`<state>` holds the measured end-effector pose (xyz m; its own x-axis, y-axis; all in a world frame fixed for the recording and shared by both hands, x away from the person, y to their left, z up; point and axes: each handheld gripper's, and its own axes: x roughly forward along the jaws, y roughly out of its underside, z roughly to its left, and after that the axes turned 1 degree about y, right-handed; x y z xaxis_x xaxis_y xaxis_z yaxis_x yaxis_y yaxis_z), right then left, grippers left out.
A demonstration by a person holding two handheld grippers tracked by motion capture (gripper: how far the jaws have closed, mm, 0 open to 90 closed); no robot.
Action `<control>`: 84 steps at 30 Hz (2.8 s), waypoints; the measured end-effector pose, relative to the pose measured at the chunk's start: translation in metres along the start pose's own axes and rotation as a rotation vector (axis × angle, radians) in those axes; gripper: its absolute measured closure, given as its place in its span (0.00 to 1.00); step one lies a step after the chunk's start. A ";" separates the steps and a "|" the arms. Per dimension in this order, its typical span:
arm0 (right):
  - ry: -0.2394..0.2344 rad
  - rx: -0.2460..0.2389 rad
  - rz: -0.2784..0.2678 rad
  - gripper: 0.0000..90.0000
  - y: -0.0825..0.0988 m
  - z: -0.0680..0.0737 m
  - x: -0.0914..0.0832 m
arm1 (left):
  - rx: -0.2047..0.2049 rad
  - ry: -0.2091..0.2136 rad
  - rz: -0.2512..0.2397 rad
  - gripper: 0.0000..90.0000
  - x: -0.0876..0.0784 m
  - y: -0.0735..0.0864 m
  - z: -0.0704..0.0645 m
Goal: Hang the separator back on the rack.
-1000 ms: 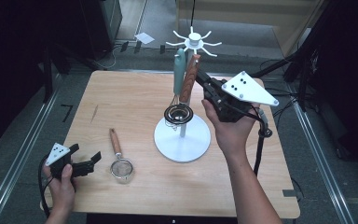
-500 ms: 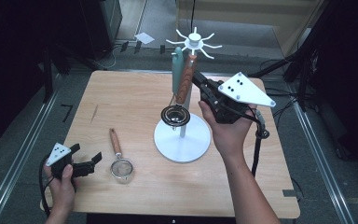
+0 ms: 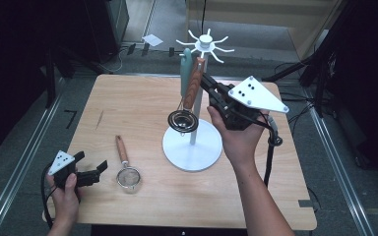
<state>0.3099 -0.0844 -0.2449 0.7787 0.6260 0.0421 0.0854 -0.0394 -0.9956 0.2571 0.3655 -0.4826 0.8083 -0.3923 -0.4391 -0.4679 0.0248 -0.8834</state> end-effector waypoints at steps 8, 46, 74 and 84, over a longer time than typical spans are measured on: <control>0.029 0.006 -0.002 0.90 0.006 -0.008 -0.008 | 0.006 0.011 0.010 0.00 0.000 0.000 0.000; 0.250 0.185 0.250 0.31 0.170 -0.058 -0.096 | 0.009 0.026 0.012 0.04 0.000 -0.001 -0.001; 0.308 0.230 0.451 0.36 0.243 -0.058 -0.108 | -0.029 0.099 -0.004 0.36 0.002 -0.002 0.005; 0.344 0.217 0.468 0.40 0.250 -0.057 -0.126 | -0.001 0.118 0.009 0.40 0.004 -0.002 0.002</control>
<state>0.2686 -0.2175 -0.4944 0.8619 0.2926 -0.4142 -0.4134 -0.0675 -0.9080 0.2616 0.3657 -0.4828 0.7566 -0.4976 -0.4243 -0.4752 0.0273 -0.8794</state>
